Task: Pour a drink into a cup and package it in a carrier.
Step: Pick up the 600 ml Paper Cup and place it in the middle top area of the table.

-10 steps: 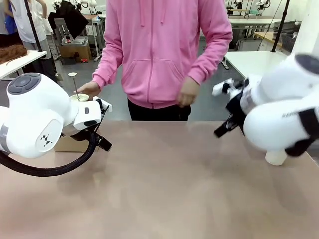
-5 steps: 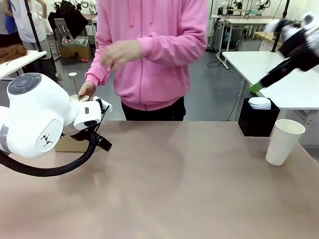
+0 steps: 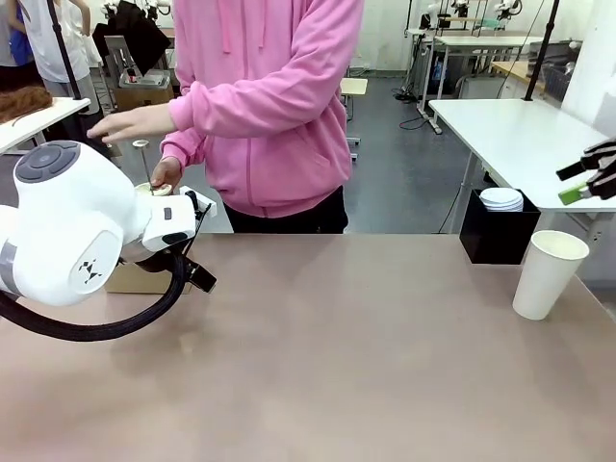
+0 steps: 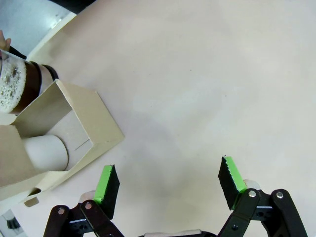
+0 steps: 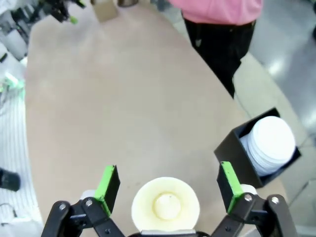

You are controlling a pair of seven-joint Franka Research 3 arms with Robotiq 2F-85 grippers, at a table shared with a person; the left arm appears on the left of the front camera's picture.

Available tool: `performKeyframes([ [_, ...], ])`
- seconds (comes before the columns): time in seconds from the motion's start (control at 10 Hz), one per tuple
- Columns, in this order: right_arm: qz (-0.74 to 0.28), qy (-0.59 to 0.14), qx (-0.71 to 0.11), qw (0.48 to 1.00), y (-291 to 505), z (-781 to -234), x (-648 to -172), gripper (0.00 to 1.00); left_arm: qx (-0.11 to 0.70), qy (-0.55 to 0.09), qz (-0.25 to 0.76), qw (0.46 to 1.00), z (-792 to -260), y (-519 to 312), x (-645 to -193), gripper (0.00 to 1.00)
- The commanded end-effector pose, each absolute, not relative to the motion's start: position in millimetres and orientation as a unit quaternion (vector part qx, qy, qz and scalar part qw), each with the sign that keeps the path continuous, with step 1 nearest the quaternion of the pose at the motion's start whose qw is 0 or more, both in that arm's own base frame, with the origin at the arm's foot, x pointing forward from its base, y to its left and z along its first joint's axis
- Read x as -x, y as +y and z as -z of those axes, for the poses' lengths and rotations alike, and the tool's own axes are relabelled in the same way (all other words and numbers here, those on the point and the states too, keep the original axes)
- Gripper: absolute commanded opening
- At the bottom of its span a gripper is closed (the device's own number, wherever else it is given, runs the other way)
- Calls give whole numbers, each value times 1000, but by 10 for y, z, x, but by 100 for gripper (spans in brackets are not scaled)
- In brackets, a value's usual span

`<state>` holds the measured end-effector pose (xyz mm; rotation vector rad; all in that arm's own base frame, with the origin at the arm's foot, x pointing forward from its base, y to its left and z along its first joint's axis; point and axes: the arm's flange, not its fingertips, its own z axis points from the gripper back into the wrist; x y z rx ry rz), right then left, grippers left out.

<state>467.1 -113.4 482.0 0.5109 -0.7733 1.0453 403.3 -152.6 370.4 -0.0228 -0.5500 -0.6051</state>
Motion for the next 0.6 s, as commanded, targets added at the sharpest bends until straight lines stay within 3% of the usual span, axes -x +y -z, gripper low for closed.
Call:
performKeyframes([
  [0.0, -471, -391, -259, 747, -1193, -4581, -4905, 100, 12, -268, 294, 918, -3705, -1522, -4033, 100],
  [0.1, -481, -356, -235, 766, -1134, -4820, -4671, 100, 12, -268, 294, 918, -3705, -1522, -4033, 100],
  [0.5, -482, -364, -234, 762, -1155, -4674, -4729, 100, 12, -268, 294, 918, -3705, -1522, -4033, 100],
])
